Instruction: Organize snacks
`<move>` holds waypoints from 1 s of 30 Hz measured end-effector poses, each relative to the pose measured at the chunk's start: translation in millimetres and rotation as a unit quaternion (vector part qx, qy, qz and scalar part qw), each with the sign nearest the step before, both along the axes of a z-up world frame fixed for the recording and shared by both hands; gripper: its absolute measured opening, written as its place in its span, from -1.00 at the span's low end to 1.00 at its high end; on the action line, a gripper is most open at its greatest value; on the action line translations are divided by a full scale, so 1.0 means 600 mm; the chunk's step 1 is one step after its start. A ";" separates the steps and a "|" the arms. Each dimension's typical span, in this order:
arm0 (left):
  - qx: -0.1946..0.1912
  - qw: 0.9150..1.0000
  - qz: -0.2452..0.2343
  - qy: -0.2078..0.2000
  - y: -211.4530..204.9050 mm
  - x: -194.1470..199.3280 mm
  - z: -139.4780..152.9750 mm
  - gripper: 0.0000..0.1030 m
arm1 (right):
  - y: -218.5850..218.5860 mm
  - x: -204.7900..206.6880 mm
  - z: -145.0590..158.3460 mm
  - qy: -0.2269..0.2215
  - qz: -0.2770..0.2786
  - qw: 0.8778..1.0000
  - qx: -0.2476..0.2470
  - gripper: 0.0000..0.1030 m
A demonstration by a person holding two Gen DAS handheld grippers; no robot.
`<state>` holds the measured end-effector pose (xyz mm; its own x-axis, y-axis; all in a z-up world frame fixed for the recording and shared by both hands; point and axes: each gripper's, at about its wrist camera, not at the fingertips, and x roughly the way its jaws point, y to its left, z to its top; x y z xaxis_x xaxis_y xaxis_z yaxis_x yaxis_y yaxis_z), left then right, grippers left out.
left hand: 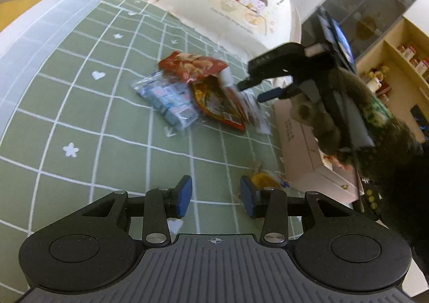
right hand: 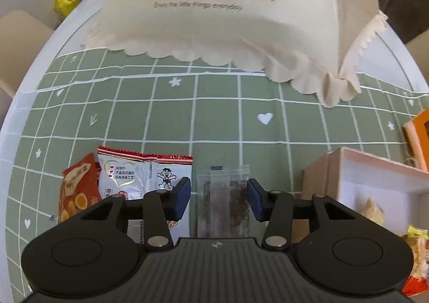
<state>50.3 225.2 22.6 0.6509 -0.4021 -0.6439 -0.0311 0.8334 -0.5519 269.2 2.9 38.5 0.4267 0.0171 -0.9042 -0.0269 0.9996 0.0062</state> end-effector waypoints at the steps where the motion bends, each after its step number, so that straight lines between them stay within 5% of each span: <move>1: 0.001 1.000 0.003 0.003 0.005 0.002 -0.002 -0.15 | -0.002 -0.006 0.001 0.006 0.003 1.000 0.008 -0.19; 12: 0.043 0.999 0.019 -0.019 0.028 0.045 0.043 -0.15 | 0.025 -0.210 -0.006 0.052 0.079 0.989 0.114 -0.39; 19: 0.108 0.994 0.010 0.000 -0.004 0.036 0.042 -0.15 | -0.010 -0.321 -0.005 0.047 0.091 0.987 0.126 -0.36; 21: 0.109 0.994 0.003 0.010 -0.011 0.019 0.038 -0.15 | -0.023 -0.358 0.008 0.024 0.109 0.988 0.105 -0.16; 23: 0.096 0.995 -0.006 0.025 -0.024 0.004 0.033 -0.15 | -0.041 -0.392 0.021 0.001 0.120 0.989 0.089 0.41; 24: 0.089 0.995 -0.012 0.032 -0.033 -0.003 0.030 -0.15 | -0.050 -0.408 0.022 -0.010 0.126 0.988 0.084 0.52; 30: 0.070 0.996 -0.025 0.056 -0.086 -0.034 0.029 -0.15 | -0.081 -0.468 -0.006 -0.005 0.143 0.987 0.068 0.63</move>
<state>30.1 173.3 39.9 0.5533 -0.3331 -0.7635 -0.0422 0.9042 -0.4251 -11.7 -45.9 35.1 0.3961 0.2599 -0.8807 -0.3092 0.9408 0.1386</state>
